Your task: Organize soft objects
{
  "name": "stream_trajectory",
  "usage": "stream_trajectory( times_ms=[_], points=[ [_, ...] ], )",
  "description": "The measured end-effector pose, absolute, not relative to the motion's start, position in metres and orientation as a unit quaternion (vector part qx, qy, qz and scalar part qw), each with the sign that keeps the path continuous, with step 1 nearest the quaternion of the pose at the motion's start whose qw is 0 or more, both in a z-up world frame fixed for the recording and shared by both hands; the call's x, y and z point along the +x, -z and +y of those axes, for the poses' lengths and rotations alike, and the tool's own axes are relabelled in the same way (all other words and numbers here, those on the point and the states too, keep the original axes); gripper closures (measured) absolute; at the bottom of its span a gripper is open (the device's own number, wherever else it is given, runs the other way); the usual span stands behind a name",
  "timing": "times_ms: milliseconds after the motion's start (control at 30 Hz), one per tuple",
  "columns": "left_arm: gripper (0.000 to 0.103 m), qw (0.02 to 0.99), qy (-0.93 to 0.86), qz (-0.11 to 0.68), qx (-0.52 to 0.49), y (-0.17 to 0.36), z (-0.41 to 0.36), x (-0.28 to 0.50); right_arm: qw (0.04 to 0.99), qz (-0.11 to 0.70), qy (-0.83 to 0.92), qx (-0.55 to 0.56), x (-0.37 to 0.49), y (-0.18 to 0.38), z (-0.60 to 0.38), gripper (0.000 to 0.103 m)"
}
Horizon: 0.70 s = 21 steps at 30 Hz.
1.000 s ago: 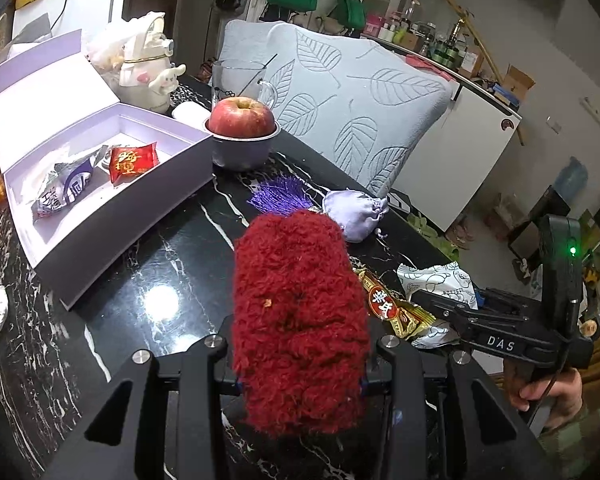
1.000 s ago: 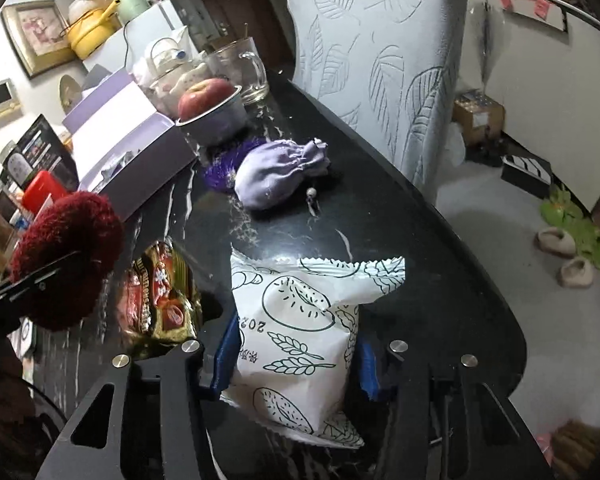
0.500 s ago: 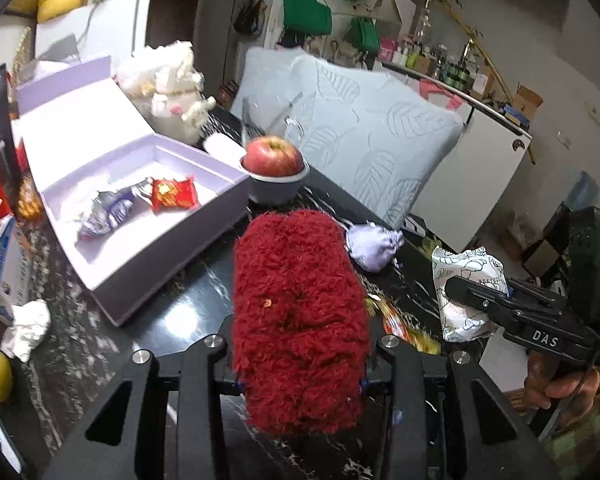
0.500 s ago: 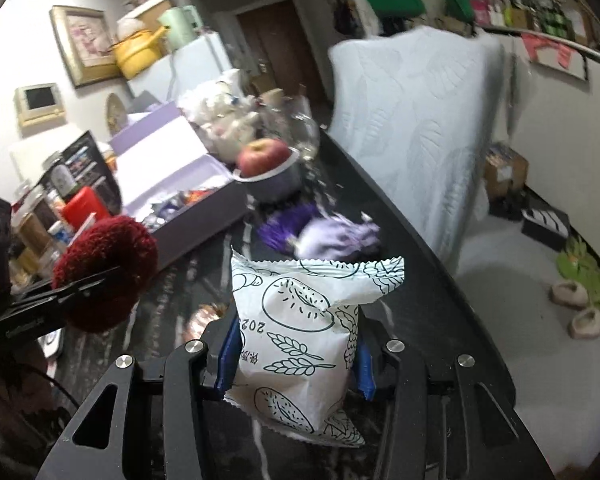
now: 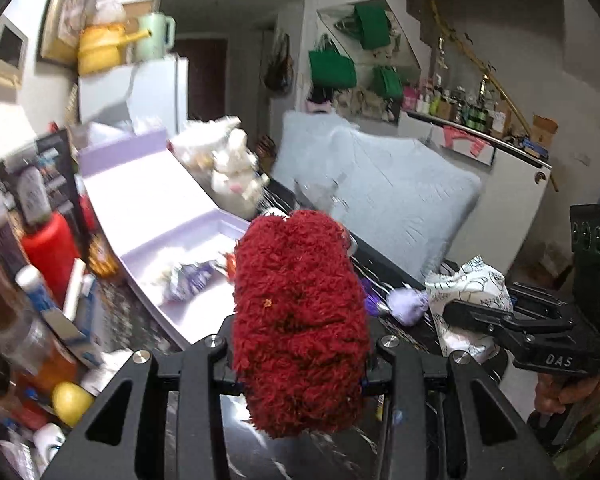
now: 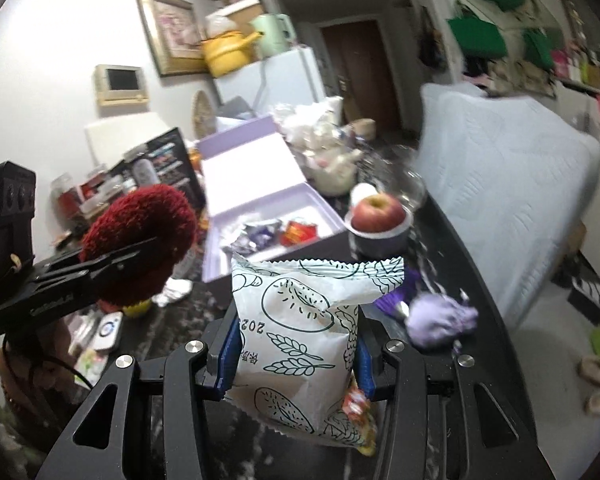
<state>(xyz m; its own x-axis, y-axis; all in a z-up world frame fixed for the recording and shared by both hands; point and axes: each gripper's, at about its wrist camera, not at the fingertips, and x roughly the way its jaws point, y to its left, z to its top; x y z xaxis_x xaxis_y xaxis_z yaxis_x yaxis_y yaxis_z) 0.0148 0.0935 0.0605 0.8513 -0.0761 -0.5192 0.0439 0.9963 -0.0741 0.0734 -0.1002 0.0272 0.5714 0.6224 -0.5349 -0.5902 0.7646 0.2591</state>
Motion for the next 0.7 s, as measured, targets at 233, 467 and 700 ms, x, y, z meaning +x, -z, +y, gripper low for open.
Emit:
stream_trajectory(
  times_ms=[233,467,700],
  points=[
    [0.066,0.972,-0.006,0.235,-0.018,-0.087,0.122,0.016,0.881,0.279,-0.382,0.006,0.075,-0.054,-0.070,0.057],
    [0.066,0.977,-0.030,0.212,-0.010,-0.104,0.149,0.031,0.872,0.259,-0.415,-0.011,0.092,-0.077,-0.032,0.057],
    [0.066,0.979,-0.042,0.198,-0.005,-0.114,0.172,0.064,0.867,0.248,-0.431,-0.013,0.123,-0.093,-0.001,0.057]
  ],
)
